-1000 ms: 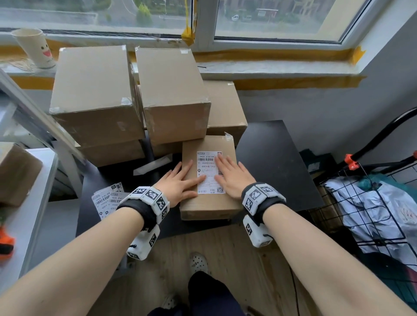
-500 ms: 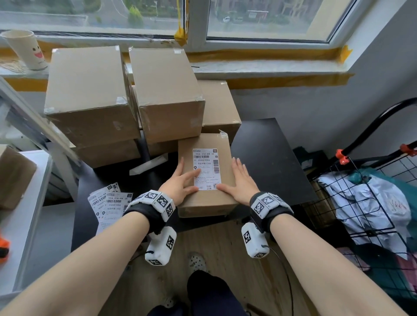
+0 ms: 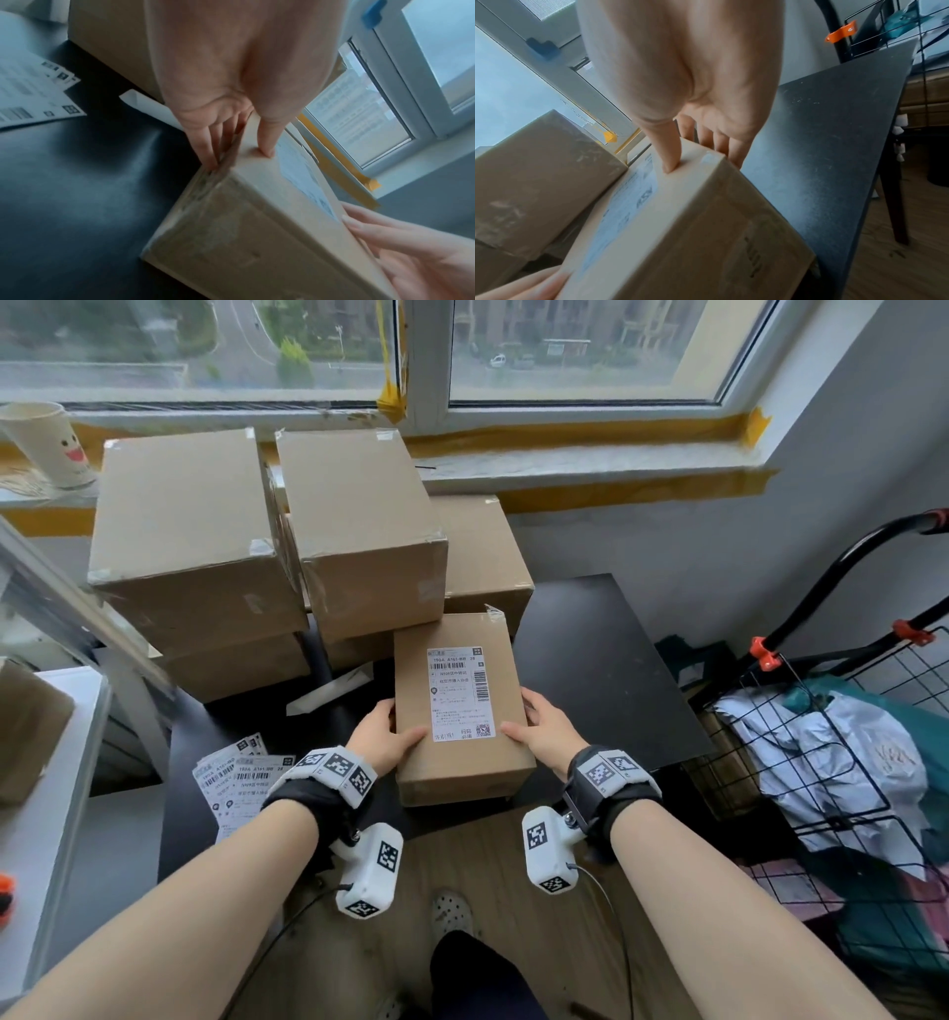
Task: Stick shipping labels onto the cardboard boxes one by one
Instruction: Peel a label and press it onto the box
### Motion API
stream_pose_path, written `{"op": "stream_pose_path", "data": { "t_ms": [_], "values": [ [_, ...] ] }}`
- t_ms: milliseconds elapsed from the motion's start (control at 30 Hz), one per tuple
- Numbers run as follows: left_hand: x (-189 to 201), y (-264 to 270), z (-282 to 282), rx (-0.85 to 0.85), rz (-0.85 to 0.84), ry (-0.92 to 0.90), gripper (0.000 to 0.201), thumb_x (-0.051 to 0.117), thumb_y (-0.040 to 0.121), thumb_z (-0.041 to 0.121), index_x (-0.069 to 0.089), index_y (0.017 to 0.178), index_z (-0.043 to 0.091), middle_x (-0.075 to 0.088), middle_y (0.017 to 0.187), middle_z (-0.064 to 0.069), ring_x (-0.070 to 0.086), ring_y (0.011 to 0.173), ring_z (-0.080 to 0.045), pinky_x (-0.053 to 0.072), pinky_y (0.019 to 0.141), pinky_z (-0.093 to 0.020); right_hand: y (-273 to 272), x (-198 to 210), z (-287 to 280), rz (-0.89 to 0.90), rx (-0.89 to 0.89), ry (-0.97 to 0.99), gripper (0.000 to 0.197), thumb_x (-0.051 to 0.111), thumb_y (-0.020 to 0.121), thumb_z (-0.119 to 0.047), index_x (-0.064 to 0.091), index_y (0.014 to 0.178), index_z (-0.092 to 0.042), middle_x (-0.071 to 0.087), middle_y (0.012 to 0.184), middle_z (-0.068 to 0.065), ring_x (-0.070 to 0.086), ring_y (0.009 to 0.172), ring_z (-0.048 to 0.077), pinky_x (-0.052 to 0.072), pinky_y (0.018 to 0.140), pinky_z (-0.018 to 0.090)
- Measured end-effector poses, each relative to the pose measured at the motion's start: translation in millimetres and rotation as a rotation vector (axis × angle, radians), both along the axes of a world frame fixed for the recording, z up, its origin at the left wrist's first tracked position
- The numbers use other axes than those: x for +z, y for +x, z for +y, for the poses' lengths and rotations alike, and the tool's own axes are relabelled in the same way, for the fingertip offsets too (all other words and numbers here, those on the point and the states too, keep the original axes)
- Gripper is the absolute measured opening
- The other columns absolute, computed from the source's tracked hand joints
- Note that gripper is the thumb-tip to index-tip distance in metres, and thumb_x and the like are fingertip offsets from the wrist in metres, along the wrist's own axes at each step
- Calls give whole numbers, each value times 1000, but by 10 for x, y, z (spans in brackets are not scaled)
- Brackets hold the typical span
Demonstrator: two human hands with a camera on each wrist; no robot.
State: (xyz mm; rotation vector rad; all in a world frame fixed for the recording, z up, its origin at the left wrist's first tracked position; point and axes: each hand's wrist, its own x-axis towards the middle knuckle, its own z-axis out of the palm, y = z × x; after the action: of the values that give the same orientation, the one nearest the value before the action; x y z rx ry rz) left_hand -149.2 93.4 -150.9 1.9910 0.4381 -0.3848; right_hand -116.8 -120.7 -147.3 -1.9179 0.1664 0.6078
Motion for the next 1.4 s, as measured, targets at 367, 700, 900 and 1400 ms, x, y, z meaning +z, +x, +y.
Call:
{"op": "stream_pose_path", "data": {
  "t_ms": [367, 700, 900, 1400],
  "values": [
    [67, -282, -60, 108, 41, -390, 43, 47, 93, -5, 43, 135, 5, 61, 115, -15, 58, 99, -24, 53, 71, -30, -356, 113, -264, 62, -165, 157, 61, 51, 87, 12, 35, 141, -12, 50, 138, 13, 50, 125, 26, 43, 104, 47],
    [200, -409, -430, 32, -4, -550, 44, 51, 88, -14, 54, 128, 3, 71, 83, 5, 61, 81, -12, 53, 74, -24, -837, 285, -774, -84, -350, 206, 62, 52, 81, 22, 48, 134, -10, 54, 131, 10, 51, 117, 18, 49, 96, 40],
    [300, -147, -739, -19, -30, -595, 45, 53, 86, -14, 52, 129, 0, 66, 105, -10, 62, 84, -16, 56, 70, -21, -704, 389, -1114, -101, -412, 223, 68, 53, 77, 24, 47, 135, -10, 52, 131, 11, 48, 120, 18, 49, 95, 40],
    [105, 1445, -1866, 43, -9, -551, 57, 54, 81, -20, 48, 133, 3, 61, 123, -11, 61, 107, -25, 51, 93, -41, 1085, 257, -2244, -35, -363, 229, 76, 54, 72, 29, 44, 137, -9, 47, 139, 15, 43, 132, 27, 43, 103, 47]
  ]
}}
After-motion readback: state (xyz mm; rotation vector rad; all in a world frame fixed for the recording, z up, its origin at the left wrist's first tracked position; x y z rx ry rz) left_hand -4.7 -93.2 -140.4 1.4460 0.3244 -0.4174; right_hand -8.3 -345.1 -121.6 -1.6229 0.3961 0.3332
